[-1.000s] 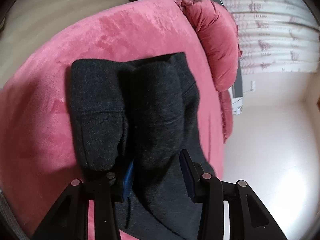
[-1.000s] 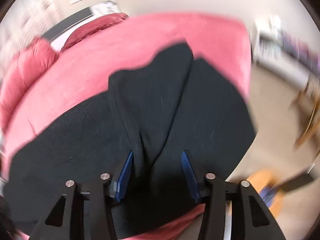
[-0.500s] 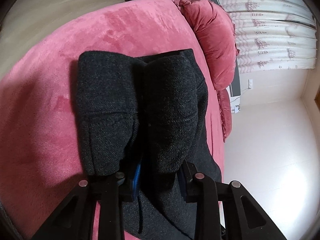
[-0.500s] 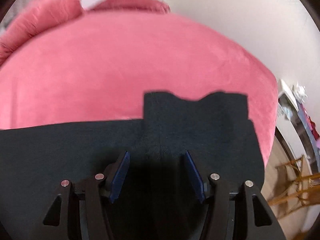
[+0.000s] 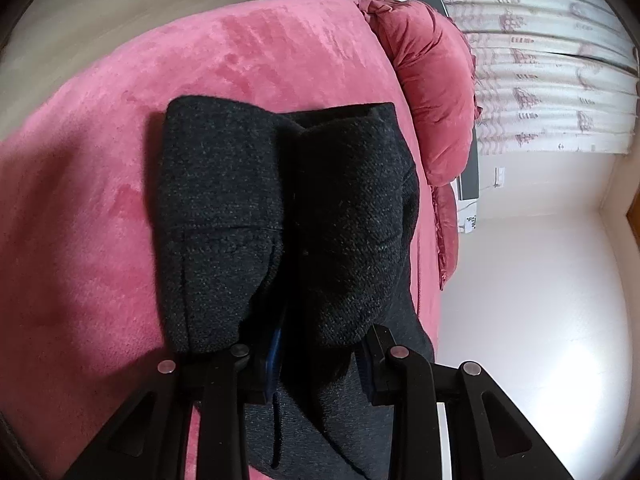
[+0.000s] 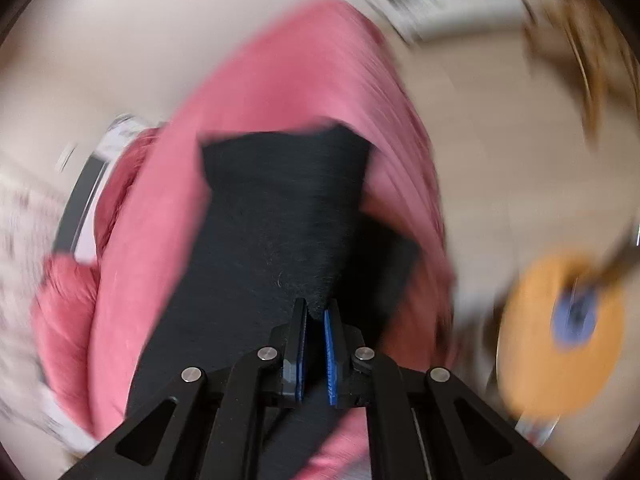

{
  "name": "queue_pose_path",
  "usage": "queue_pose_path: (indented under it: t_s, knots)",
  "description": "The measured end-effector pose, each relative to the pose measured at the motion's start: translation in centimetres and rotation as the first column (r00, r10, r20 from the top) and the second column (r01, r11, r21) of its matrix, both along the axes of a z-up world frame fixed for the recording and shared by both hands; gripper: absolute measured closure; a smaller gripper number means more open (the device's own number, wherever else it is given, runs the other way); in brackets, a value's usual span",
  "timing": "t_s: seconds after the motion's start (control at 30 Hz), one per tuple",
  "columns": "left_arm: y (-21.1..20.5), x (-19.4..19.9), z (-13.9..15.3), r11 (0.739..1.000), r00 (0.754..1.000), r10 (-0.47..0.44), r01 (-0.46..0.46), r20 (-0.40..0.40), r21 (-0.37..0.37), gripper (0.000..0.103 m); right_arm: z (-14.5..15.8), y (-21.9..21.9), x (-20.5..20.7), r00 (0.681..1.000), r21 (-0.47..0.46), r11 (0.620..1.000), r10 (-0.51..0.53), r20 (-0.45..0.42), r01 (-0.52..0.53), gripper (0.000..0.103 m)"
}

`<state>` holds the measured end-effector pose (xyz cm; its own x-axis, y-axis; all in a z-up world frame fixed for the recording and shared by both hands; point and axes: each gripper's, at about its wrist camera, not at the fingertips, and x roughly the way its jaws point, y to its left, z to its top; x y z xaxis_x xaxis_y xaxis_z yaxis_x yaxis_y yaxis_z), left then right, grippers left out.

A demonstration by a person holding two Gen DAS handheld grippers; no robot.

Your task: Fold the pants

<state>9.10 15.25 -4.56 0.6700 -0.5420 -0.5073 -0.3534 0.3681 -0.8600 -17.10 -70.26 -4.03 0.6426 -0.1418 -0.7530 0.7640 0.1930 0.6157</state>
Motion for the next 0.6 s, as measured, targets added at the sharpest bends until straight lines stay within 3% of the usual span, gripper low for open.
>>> queue_pose_path:
  t_s: [0.07,0.13,0.17,0.27,0.33,0.37,0.4,0.47,0.53,0.6]
  knots:
    - [0.1,-0.1,0.2,1.000,1.000,0.000,0.000,-0.002,0.001,0.072,-3.1,-0.2,-1.8,0.990,0.126,0.991,-0.070,0.121,0.054,0.094]
    - [0.0,-0.2,0.2,1.000,1.000,0.005,-0.005,-0.003,-0.002,0.069,-4.5,-0.3,-2.6,0.966,0.173,0.980,-0.134,0.223,0.096,0.091]
    - [-0.1,-0.2,0.4,1.000,1.000,0.010,-0.010,0.001,-0.009,0.063,-4.6,-0.5,-2.1,0.968,0.171,0.981,-0.124,0.216,0.088,0.091]
    - [-0.5,-0.1,1.0,1.000,1.000,0.017,-0.017,0.023,-0.017,0.045,-3.6,-1.3,-0.6,0.960,0.159,0.986,-0.089,0.267,0.047,0.060]
    - [-1.0,0.1,1.5,1.000,1.000,0.006,-0.006,0.025,0.015,0.042,-3.1,-1.4,-0.3,0.956,0.165,0.985,-0.095,0.276,0.050,0.060]
    - [-1.3,0.3,1.8,0.999,1.000,-0.007,0.006,0.022,0.041,0.044,-2.7,-1.6,0.1,0.960,0.141,0.989,-0.073,0.272,0.035,0.064]
    - [-1.6,0.5,2.1,0.998,1.000,-0.021,0.020,0.019,0.067,0.063,-2.5,-1.8,0.7,0.969,0.112,0.994,-0.044,0.242,0.017,0.077]
    - [-2.0,0.9,2.2,0.994,0.999,-0.037,0.039,-0.024,0.100,0.084,-1.1,-1.4,1.3,0.988,0.036,0.999,0.009,0.155,-0.014,0.083]
    - [-2.1,0.7,1.9,0.997,0.999,-0.040,0.042,-0.024,0.064,0.084,-0.5,-1.1,1.1,0.982,0.032,0.999,0.014,0.190,-0.021,0.081]
    - [-2.2,0.4,1.7,0.999,0.999,-0.037,0.038,-0.019,0.036,0.083,0.0,-0.4,1.5,0.973,0.046,0.996,0.060,0.223,-0.072,0.059]
